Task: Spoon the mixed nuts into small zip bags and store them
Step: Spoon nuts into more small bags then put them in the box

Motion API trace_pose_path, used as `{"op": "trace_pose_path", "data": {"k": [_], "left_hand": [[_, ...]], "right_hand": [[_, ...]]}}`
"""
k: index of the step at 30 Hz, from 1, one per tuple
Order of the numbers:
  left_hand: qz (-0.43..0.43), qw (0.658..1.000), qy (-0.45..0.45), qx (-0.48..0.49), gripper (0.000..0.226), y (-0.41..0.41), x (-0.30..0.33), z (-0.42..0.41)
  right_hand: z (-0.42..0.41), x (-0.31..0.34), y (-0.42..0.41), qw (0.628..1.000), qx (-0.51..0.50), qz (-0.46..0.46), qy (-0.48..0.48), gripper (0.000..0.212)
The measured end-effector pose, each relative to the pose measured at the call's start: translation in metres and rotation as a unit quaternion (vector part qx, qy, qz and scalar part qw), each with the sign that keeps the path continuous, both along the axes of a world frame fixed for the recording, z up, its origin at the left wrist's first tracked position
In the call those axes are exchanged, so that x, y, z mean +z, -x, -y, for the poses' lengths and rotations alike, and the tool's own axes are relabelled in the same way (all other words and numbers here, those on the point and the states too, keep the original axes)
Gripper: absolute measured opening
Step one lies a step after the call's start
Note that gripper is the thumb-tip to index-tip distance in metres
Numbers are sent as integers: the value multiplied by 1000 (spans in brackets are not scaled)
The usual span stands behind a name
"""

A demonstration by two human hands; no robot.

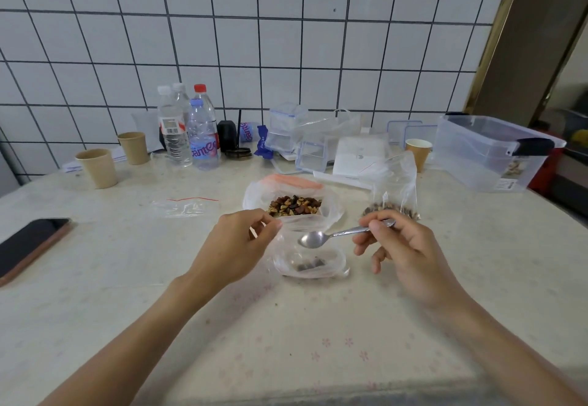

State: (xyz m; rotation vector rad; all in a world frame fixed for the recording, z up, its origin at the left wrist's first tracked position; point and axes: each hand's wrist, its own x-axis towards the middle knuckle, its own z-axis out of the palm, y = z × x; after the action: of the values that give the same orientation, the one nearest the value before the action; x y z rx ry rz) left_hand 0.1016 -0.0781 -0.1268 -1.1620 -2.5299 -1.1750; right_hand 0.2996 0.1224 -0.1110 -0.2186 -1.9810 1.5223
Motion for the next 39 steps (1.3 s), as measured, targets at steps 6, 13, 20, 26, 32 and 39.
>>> {"op": "trace_pose_path", "data": {"k": [6,13,20,26,32,39], "left_hand": [[10,986,-55,160,42,39,1,-14],[126,981,-14,145,85,81,-6,-58],[23,990,-93,102,39,85,-19,-68],[-2,994,-99,55,55,83,-20,-67],[1,992,-126,29,47,79,-20,-65],[-27,991,-133,7,43,77,-20,-64]], "right_hand": [[-7,6,26,974,-56,27,219,18],[-6,16,66,970,-61,57,228,17],[-4,6,101,978,-68,126,152,21],[-1,-3,125,970,-98,122,188,15],[3,-4,132,974,-121,119,149,22],[-7,4,136,954,-94,169,229,15]]}}
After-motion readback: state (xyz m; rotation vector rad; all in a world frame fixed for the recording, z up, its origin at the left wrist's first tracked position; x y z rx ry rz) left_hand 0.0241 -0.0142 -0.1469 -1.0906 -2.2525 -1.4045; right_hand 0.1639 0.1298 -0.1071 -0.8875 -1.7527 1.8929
